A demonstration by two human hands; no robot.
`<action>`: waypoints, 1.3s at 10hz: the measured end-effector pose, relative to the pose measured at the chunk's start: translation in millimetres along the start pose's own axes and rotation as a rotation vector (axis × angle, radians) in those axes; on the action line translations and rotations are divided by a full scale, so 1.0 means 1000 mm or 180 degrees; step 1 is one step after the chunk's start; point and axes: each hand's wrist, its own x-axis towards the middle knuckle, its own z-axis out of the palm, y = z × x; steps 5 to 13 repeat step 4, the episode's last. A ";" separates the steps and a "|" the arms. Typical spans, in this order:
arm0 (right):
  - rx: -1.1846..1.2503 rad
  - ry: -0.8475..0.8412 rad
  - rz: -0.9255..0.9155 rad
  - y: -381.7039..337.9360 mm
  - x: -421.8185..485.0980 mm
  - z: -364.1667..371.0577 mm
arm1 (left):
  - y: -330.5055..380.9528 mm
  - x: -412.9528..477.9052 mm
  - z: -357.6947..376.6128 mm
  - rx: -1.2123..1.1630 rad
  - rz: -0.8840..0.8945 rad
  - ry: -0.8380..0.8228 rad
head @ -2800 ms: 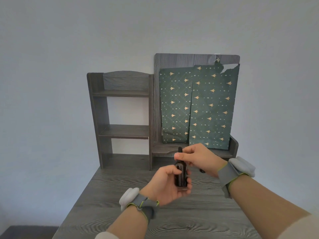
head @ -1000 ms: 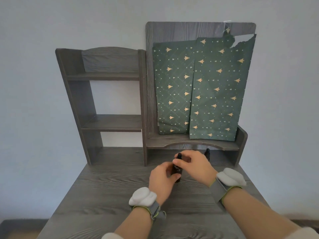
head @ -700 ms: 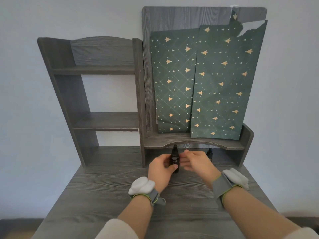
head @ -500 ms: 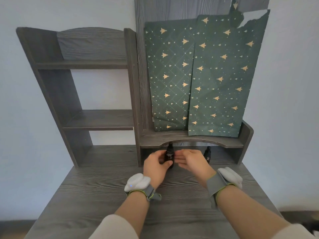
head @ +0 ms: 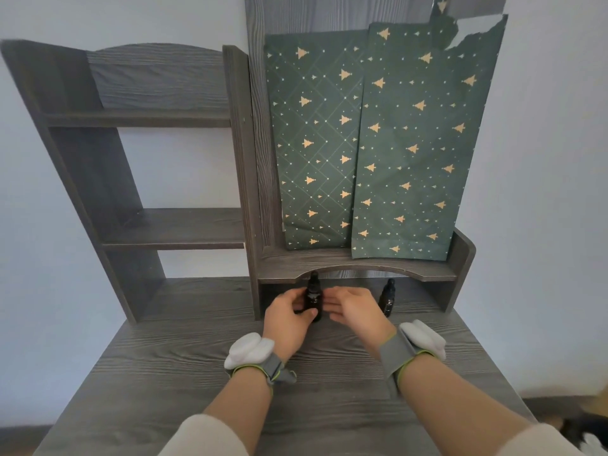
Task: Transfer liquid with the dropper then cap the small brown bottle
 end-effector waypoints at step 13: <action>-0.0340 0.0127 -0.0059 -0.007 -0.025 -0.011 | 0.011 -0.018 -0.017 -0.0198 -0.0254 -0.0035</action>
